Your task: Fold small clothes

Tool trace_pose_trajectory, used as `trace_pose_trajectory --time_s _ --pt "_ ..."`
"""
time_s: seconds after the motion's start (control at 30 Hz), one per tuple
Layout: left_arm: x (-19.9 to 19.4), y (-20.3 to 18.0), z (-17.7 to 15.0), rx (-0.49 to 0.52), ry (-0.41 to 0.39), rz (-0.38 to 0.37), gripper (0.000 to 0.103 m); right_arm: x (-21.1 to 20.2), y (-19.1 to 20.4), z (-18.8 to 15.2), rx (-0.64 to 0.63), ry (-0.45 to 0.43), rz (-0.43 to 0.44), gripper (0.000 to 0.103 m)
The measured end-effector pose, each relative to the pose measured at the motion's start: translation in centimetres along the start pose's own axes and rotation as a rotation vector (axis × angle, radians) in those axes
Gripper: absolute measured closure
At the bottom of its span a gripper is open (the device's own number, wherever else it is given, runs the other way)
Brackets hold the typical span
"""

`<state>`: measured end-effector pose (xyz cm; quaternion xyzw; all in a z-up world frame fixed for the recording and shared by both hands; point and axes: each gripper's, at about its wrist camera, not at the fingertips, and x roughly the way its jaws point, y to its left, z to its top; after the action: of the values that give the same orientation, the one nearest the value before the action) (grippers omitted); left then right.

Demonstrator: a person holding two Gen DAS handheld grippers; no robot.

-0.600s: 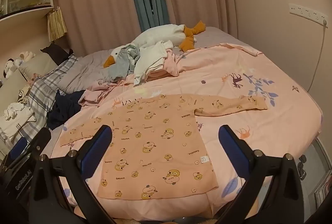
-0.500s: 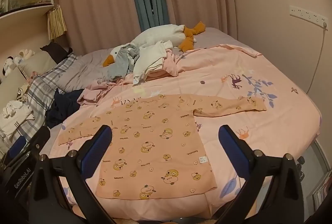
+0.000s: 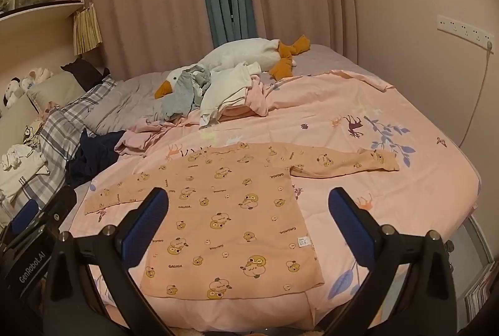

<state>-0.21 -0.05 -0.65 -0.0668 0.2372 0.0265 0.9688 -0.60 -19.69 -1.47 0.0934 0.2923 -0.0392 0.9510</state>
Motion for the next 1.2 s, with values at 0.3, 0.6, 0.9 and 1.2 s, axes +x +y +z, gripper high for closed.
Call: trace_pose_trajectory --time_s 0.3,0.6,0.9,1.2 --pt "-0.28 -0.02 0.51 -0.004 -0.008 -0.026 0.000 0.10 0.28 0.06 -0.014 -0.002 -0.002 0.000" --pt "-0.19 0.18 0.36 -0.004 0.003 -0.023 0.000 -0.10 0.65 -0.14 -0.024 -0.011 -0.013 0.000" --pt "-0.32 0.21 0.41 -0.006 -0.001 -0.028 0.000 -0.13 0.36 0.08 -0.034 -0.017 -0.010 0.000" --pt "-0.25 0.08 0.55 -0.002 0.000 -0.026 0.000 -0.19 0.59 0.37 -0.038 -0.030 -0.034 0.000"
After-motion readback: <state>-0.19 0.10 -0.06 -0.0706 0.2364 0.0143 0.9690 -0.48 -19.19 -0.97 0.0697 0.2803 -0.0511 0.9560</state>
